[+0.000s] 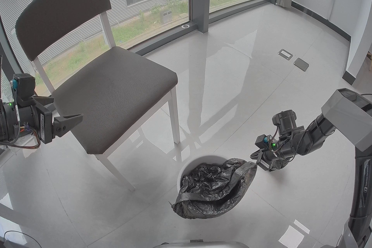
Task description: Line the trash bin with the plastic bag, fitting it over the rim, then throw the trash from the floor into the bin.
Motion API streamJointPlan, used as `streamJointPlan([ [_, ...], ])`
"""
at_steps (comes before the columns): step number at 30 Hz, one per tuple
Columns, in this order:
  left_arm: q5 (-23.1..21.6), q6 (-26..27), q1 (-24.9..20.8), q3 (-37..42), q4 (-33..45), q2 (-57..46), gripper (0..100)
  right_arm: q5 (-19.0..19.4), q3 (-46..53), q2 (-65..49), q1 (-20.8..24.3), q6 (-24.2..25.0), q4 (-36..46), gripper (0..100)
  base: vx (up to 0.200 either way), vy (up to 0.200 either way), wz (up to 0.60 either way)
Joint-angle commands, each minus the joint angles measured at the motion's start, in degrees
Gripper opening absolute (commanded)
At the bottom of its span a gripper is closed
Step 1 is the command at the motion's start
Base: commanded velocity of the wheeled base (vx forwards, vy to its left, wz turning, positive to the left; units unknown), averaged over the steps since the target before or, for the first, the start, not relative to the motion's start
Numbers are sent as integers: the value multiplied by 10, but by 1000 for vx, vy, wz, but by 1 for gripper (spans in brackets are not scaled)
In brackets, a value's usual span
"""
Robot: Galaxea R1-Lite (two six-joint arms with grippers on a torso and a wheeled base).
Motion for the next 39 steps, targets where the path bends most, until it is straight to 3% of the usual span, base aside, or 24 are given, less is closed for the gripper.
streamJointPlan([
  [1,0,0,-1,0,0,-2,100,0,-42,-4,4,6,16,0,0,0,0],
  [14,-1,-3,-15,0,1,-12,100,-2,22,-6,9,2,19,0,0,0,0],
  [15,-1,-4,-18,0,1,-13,100,-2,30,-4,8,2,19,100,0,0,0],
  [27,-8,-6,-18,1,2,-13,100,-4,65,19,-17,-13,14,100,0,0,0],
  [39,-14,-6,-18,-6,-1,0,100,-4,-19,71,-29,-11,13,100,0,0,0],
])
